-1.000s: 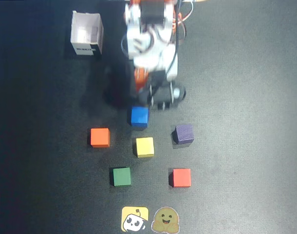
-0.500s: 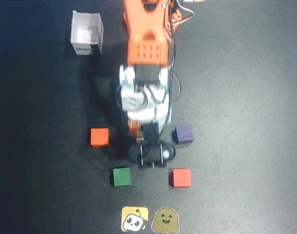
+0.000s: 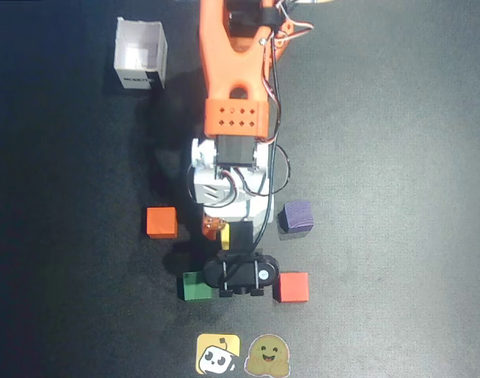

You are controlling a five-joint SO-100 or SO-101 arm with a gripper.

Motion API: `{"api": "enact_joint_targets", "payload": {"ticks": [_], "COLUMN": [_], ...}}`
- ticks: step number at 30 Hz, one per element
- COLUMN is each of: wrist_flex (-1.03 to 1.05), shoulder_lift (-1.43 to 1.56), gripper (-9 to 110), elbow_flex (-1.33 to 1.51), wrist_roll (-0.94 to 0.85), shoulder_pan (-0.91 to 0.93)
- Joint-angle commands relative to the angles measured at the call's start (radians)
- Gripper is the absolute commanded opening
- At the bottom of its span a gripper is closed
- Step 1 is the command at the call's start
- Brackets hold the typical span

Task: Put the yellow cube on top of the purple cube.

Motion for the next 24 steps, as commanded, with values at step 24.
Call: {"api": "enact_joint_targets", "payload": {"ticks": [24], "wrist_flex": [-0.075], "shoulder_lift": [-0.043], "gripper": [23], "elbow_flex": [-0.005], "wrist_roll": [0.046], "shoulder_pan": [-0.046]}}
